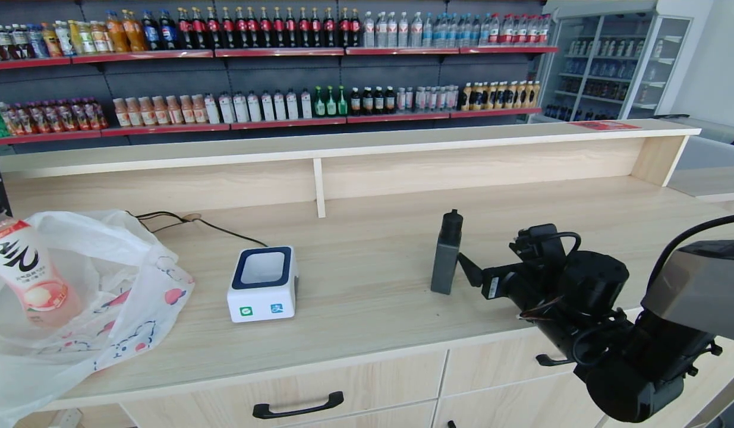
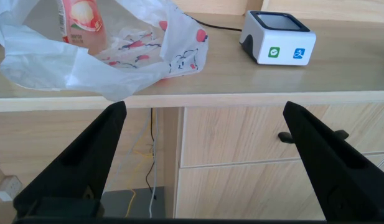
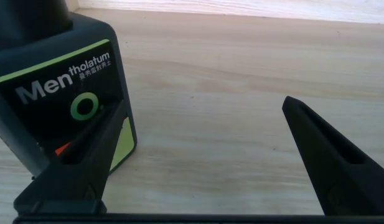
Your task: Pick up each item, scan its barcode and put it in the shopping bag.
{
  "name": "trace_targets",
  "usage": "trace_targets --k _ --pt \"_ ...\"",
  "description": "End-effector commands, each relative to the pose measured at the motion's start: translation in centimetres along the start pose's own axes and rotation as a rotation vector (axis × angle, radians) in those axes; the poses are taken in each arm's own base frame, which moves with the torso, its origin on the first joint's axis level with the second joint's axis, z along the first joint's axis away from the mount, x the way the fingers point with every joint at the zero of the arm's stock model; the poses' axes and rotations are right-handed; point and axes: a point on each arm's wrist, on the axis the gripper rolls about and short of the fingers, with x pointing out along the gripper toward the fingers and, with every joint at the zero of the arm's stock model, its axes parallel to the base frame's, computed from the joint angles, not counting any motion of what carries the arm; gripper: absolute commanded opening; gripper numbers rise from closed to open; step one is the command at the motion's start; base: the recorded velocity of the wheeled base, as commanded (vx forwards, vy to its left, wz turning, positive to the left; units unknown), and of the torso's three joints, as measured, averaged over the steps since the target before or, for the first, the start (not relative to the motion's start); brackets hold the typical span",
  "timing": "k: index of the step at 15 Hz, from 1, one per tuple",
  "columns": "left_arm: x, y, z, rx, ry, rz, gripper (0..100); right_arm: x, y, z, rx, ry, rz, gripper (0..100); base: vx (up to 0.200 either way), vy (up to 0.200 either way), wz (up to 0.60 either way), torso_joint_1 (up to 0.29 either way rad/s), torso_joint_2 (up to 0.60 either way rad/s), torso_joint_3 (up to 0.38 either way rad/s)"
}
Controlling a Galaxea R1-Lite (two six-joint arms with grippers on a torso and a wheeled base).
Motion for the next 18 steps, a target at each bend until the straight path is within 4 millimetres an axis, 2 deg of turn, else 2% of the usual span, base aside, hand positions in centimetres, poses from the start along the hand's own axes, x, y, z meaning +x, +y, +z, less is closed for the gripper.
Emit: trace_targets --k 1,10,18 --pt "0.0 0.0 0.0 0.0 -0.001 0.0 100 0.24 0.07 -0.53 -0.005 0.012 0.001 100 0.0 0.0 0.0 0.0 0.0 0.0" --pt "0.0 0.0 0.0 0.0 -0.001 0.0 100 1.2 0.72 -0.92 -0.002 0.002 0.016 100 0.0 0.0 0.0 0.0 0.0 0.0" --pt "0.0 0.0 0.0 0.0 -0.001 0.0 100 0.68 0.21 -0.96 -0.001 0.017 0.003 100 0.0 0.0 0.0 0.0 0.0 0.0"
